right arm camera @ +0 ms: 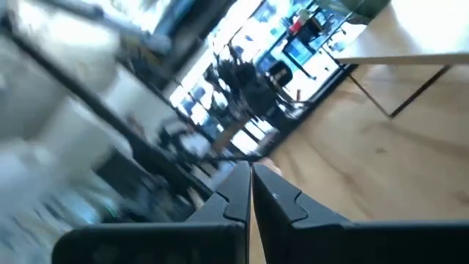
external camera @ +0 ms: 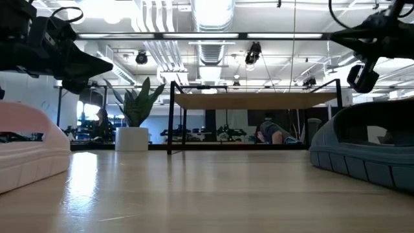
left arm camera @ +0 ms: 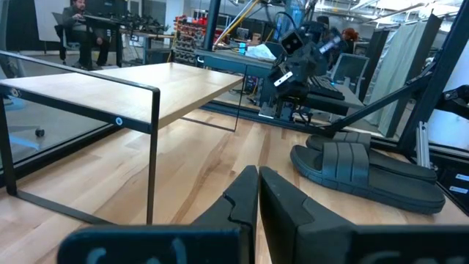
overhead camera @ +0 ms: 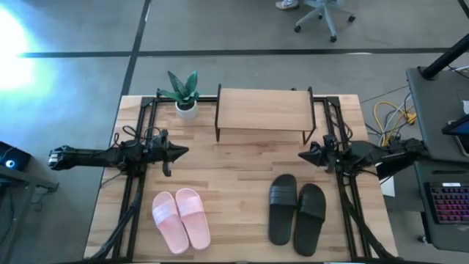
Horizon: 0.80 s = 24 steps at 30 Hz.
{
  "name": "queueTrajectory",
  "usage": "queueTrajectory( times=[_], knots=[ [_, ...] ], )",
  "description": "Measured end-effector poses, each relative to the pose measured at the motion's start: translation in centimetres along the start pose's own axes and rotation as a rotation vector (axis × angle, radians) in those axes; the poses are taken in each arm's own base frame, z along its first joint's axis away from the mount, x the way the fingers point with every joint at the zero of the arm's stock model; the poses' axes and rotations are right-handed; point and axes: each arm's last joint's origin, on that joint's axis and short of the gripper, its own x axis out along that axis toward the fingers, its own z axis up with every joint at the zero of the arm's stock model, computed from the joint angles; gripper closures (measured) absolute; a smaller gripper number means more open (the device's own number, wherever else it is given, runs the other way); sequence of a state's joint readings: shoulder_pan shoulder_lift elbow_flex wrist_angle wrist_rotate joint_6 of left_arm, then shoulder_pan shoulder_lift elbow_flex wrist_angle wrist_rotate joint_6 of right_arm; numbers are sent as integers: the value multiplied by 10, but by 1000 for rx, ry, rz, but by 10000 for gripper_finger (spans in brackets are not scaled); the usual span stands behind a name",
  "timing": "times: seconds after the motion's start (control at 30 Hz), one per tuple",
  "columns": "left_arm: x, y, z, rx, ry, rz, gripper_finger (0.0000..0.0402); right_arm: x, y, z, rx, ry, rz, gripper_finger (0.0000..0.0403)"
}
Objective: Pick and place slides into the shelf
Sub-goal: Put the right black slipper on the shelf
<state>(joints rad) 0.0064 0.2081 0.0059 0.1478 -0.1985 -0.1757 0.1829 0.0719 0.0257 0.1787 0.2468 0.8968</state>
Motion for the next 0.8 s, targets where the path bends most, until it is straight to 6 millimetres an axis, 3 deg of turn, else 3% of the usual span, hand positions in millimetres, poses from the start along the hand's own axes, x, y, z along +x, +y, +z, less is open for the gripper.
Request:
queueTrajectory(
  times=[0.2, 0.43, 0.53, 0.67, 0.8],
  knots=[
    [0, 0, 0, 0, 0, 0, 402, 0, 2, 5, 407, -97, -3, 394],
    [0, 0, 0, 0, 0, 0, 402, 0, 0, 6, 516, -165, -28, 394],
    [0, 0, 0, 0, -1, 0, 402, 0, 4, 8, 399, -140, 16, 394],
    [0, 0, 0, 0, 0, 0, 402, 0, 26, 17, 220, -37, 182, 393],
    [0, 0, 0, 0, 0, 0, 402, 9, 54, 32, 26, 72, 79, 382]
  ],
)
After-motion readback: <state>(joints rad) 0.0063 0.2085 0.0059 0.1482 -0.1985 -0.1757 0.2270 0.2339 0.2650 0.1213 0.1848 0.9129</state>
